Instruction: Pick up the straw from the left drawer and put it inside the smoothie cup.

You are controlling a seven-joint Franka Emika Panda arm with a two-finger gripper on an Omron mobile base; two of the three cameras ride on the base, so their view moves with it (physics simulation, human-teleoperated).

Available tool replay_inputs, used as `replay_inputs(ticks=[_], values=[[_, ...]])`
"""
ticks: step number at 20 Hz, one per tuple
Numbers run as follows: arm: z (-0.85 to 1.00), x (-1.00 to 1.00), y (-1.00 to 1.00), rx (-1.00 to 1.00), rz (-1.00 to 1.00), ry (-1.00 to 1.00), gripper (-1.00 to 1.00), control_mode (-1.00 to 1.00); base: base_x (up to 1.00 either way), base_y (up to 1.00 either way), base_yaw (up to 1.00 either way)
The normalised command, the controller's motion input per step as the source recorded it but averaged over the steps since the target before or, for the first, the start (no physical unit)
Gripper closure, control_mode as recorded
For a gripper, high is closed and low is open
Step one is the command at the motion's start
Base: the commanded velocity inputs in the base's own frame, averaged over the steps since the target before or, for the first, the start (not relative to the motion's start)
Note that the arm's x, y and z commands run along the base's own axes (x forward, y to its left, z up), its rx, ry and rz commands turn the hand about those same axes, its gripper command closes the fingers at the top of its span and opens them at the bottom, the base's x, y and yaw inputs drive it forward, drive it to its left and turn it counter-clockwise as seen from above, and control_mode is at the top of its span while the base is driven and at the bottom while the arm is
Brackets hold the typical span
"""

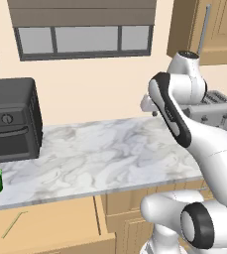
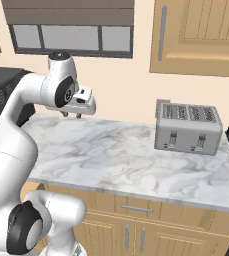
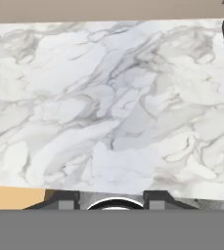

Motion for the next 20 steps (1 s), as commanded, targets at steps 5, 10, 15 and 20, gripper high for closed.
replay_inputs(ticks=[5, 10, 15, 20], values=[[-0.20, -0.30, 0.00, 0.00, 0.00, -0.01, -1.00, -1.00, 0.00, 0.00, 0.00], [-0.32, -0.49, -0.04, 0.00, 0.00, -0.03, -1.00, -1.00, 0.00, 0.00, 0.00], [-0.19, -0.12, 0.00, 0.00, 0.00, 0.00, -1.00, -1.00, 0.00, 0.00, 0.00], [-0.22, -0.09, 0.04, 0.00, 0.01, 0.01, -1.00, -1.00, 0.00, 0.00, 0.00]])
